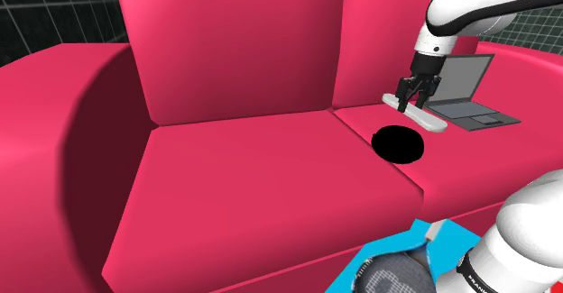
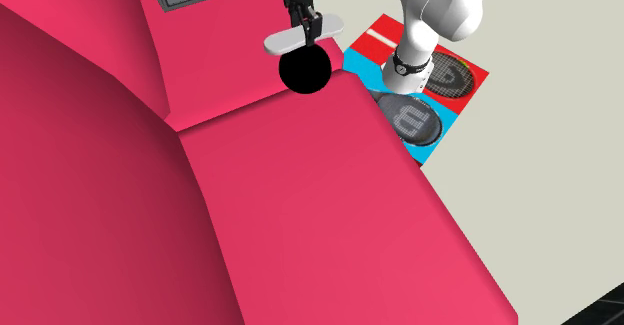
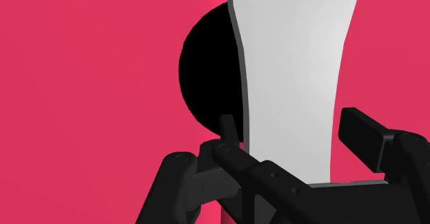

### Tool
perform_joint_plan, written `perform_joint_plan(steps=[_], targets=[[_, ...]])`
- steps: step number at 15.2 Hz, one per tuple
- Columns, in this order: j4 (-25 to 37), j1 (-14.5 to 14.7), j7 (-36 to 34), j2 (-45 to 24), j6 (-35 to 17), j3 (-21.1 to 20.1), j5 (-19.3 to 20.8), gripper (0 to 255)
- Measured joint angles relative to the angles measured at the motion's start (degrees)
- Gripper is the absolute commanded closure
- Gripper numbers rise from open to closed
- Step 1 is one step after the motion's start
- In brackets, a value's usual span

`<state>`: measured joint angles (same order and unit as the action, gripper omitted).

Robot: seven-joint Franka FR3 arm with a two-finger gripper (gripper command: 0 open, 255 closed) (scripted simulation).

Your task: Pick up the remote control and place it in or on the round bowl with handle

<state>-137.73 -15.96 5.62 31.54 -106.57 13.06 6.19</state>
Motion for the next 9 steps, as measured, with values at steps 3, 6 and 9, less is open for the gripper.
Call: perform_joint_plan(steps=[3, 6, 9], targets=[[-2.02, -0.09, 0.09, -0.26, -2.26, 0.28, 0.18, 255], [-4.31, -0.22, 0.17, -0.48, -4.77, 0.57, 0.39, 255], [-6.26, -0.26, 0.13, -0.98, -7.21, 0.78, 0.52, 255]])
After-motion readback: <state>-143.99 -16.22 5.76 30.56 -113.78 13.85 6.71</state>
